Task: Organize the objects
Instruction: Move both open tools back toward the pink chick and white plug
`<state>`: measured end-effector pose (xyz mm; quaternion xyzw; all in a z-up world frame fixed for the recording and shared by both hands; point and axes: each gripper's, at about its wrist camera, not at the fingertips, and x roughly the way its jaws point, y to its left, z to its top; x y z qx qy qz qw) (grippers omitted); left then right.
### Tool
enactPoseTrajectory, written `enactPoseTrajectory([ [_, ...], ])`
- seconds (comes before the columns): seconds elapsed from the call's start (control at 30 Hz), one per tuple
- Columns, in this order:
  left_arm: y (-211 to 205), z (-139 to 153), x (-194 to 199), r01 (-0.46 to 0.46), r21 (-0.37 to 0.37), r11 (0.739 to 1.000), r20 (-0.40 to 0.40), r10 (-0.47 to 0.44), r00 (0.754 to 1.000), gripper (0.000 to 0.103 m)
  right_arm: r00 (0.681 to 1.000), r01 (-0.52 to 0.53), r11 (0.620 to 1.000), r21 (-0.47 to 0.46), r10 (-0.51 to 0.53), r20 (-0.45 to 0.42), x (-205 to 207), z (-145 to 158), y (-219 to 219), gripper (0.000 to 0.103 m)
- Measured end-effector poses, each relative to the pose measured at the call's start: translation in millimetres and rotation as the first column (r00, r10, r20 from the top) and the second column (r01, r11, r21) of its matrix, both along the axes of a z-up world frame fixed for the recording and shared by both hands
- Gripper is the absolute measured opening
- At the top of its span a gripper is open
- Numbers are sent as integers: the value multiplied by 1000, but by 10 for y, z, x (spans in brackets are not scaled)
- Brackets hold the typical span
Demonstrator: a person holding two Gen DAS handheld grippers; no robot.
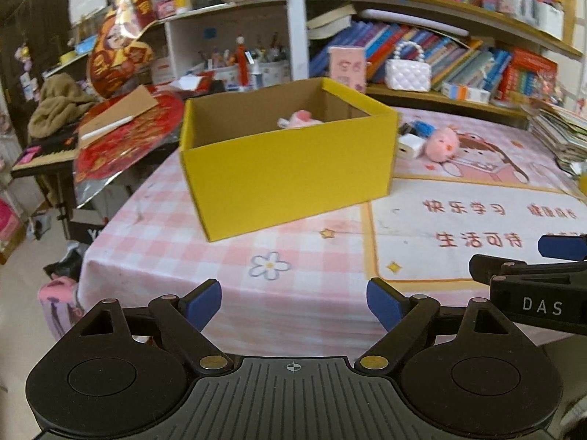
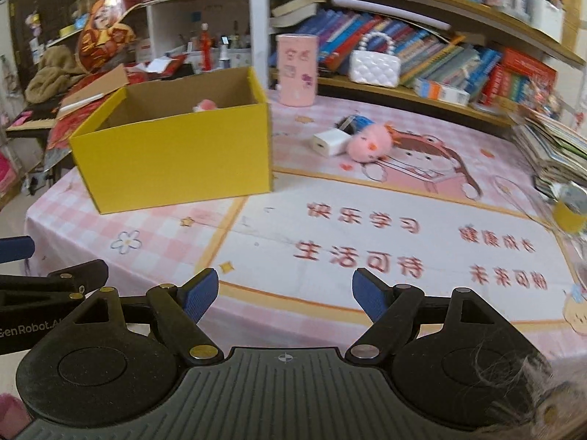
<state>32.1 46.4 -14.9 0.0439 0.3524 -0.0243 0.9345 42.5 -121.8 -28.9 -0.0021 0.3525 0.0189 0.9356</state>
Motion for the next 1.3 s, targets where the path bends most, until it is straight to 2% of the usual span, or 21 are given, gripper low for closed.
enactPoseTrajectory([
  [0.3,-246,-6,31,108,4,994,13,-108,994,89,994,112,994,0,-112,-3,-131,14,-264,79],
  [0.73,-589,-18,222,190,-5,982,13,-190,982,89,977,215,977,-6,-215,-10,-111,4,-622,79],
  [1.03,-807,-12,404,191,-9,982,9,-191,982,90,977,212,977,-14,-212,-22,62,1,-834,79],
  [1.3,-1013,-22,604,158,-19,987,-6,-158,987,89,986,163,986,-25,-164,-41,324,-5,-1044,79],
])
